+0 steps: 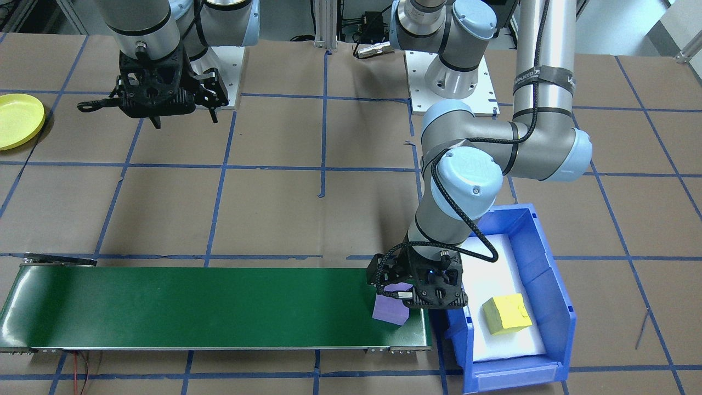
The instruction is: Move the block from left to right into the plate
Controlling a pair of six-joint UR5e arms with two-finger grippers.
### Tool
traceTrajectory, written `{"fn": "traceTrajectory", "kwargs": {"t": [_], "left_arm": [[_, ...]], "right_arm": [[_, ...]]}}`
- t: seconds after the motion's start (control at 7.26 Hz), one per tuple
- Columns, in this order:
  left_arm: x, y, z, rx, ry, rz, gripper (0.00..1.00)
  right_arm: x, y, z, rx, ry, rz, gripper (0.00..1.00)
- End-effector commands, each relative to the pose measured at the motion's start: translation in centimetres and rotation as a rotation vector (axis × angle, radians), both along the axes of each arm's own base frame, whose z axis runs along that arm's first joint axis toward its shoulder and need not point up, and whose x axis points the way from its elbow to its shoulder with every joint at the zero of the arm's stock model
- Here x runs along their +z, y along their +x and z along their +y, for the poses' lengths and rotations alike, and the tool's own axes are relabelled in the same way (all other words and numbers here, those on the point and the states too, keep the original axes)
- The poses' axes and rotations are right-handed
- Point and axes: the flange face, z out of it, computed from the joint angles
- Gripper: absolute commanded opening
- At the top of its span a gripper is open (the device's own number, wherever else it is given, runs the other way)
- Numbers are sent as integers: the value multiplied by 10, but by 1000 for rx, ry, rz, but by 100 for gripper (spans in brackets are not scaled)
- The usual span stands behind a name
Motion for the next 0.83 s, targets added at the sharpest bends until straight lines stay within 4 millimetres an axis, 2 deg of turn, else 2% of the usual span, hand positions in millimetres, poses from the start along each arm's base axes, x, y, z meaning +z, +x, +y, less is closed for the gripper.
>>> {"fn": "traceTrajectory", "kwargs": {"t": [0.0, 0.14, 0.28, 0.41, 0.55, 0.69], "left_arm": [[46, 12, 11, 17, -9, -46, 100], [64, 37, -1, 79, -38, -48, 100], [68, 87, -18, 142, -28, -49, 100], [58, 134, -25, 205, -10, -50, 100], [38, 174, -30, 228, 23, -54, 100], [7, 201, -42, 124, 62, -70, 99]], "right_arm": [[-3, 3, 0, 6, 4, -1, 100], [-16, 5, -18, -3, -24, -21, 100], [-42, 16, -60, -15, -70, -107, 100], [-60, 27, -89, -60, -80, -191, 99], [-67, 32, -123, -75, -128, -220, 99], [-81, 40, -148, -83, -114, -275, 99]]}}
